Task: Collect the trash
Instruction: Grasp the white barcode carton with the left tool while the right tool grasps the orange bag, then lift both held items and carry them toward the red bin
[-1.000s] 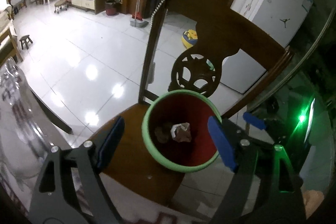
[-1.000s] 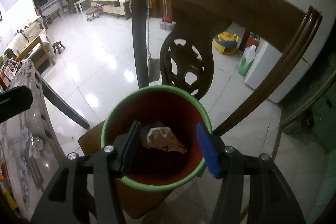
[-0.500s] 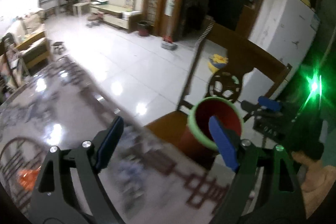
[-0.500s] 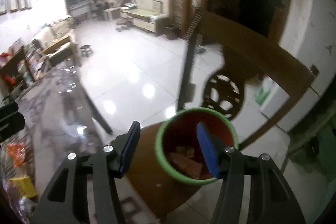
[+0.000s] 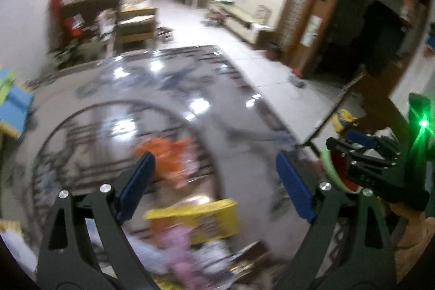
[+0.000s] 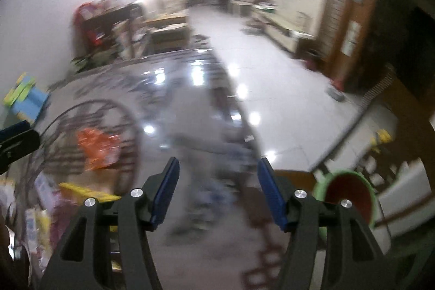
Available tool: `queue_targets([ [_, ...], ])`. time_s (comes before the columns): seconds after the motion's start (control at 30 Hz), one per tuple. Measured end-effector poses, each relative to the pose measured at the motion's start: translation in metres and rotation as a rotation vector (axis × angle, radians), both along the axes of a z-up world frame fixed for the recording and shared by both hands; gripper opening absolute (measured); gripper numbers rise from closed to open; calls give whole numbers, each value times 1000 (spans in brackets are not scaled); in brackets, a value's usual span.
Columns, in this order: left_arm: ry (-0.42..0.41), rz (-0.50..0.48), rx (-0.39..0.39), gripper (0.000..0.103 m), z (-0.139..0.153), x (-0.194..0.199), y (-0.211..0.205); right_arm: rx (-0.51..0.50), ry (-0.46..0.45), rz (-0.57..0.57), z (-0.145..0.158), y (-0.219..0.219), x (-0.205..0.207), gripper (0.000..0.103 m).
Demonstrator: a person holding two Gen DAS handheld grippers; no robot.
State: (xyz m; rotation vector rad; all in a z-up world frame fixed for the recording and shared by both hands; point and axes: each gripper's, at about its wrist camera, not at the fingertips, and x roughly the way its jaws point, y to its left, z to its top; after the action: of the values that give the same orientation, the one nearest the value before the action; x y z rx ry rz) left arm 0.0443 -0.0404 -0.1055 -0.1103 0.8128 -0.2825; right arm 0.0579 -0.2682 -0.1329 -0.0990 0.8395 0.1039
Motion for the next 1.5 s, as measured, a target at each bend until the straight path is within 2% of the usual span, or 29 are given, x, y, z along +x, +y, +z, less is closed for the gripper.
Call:
queue_targets([
  [0.17, 45, 142, 11, 88, -17, -10, 62, -19, 34, 191, -17, 82, 30, 63],
  [0.37, 151, 275, -3, 88, -49, -18, 111, -111, 95, 407, -61, 171, 60, 63],
  [0.53, 220, 346, 6, 88, -76, -23, 130, -175, 179, 481, -102, 212, 86, 63],
  [0.57, 234, 352, 8, 88, -80, -22, 132, -185, 196, 480, -108, 213, 88, 60],
  [0.63, 255, 357, 10, 88, -88, -20, 132, -207, 240, 463, -123, 215, 97, 42],
  [0.67, 265, 355, 10, 88, -92, -18, 132, -197, 269, 447, -131, 214, 103, 24],
  [0.8, 328, 352, -6, 88, -114, -9, 133, -114, 279, 402, -132, 199, 112, 20],
  [0.93, 419, 352, -45, 88, -139, -2, 130, -60, 215, 363, -107, 178, 107, 19],
  [1.07, 459, 349, -54, 88, -155, 1, 127, 0, 136, 314, -73, 152, 84, 19],
  [1.27, 476, 365, -106, 87, -164, 4, 125, 71, 75, 227, -45, 123, 57, 20],
  [1.3, 473, 367, -110, 85, -164, 6, 126, 75, 60, 213, -41, 118, 53, 20],
  [1.43, 465, 373, -120, 62, -163, 11, 125, 92, 27, 184, -29, 108, 35, 20],
  [1.5, 469, 369, -146, 58, -161, 15, 127, 103, 15, 171, -26, 105, 29, 20],
])
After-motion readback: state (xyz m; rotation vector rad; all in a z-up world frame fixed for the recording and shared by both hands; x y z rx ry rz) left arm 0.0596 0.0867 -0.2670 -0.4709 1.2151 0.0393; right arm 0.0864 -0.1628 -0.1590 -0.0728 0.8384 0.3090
